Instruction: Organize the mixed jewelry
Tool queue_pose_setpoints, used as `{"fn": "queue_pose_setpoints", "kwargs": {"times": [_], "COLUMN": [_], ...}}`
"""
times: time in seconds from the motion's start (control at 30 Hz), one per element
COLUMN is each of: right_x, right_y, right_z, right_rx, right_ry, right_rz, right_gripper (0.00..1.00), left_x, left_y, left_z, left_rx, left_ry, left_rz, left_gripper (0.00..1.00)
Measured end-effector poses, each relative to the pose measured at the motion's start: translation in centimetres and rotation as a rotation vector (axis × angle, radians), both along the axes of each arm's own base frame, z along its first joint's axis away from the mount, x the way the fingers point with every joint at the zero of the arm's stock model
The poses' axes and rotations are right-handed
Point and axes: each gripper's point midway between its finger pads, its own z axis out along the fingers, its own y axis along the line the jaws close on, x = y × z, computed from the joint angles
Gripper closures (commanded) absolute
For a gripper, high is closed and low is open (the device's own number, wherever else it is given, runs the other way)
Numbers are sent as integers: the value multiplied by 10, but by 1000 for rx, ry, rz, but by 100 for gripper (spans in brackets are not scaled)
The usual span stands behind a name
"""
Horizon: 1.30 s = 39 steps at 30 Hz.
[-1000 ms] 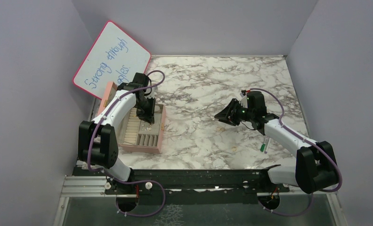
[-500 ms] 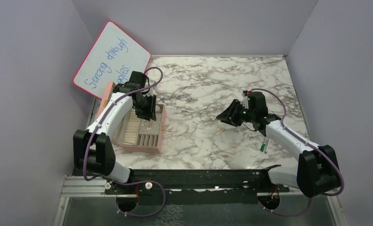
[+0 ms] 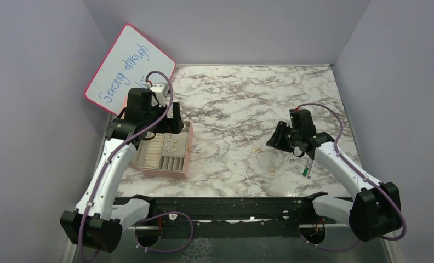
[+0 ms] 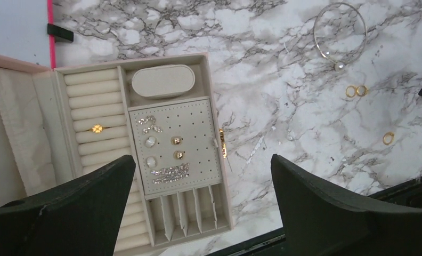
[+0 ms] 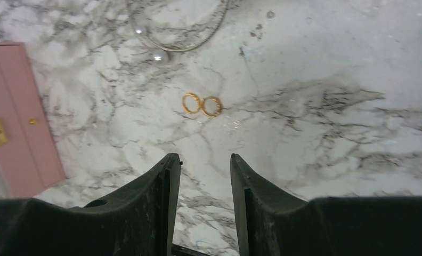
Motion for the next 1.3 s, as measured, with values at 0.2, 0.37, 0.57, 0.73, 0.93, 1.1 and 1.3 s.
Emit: {"fn": "queue_pose_setpoints", "kwargs": {"times": [0.2, 0.37, 0.57, 0.73, 0.93, 1.1, 1.3], "right_x": [-19, -30, -53, -70, -75, -80, -83], "right_y": [-19, -23, -23, -23, -21, -19, -21], "right_z": [-16, -25, -49, -63, -69, -78, -85], "right_rx": [-110, -135, -148, -172, -208, -249, -289], "right_ry": [78, 134, 219, 270, 278, 310, 327], "right_rz": [9, 0, -14, -24, -30, -27, -28], "right_gripper": [57, 61, 60, 59, 70, 79, 81], "left_x": [-7, -2, -1, -2, -6, -8, -5], "left_y": [1, -2, -4, -11, -28, -37, -43], "left_z": [20, 36, 50, 58, 36, 18, 19], "left_rx": [-59, -116, -159, -188, -243, -268, -291], "left_ry": [-138, -227, -293, -327, -257, -184, -180], "left_rz": [29, 51, 64, 29, -48, -82, -106], "left_gripper": [1, 1, 1, 4, 15, 16, 16]}}
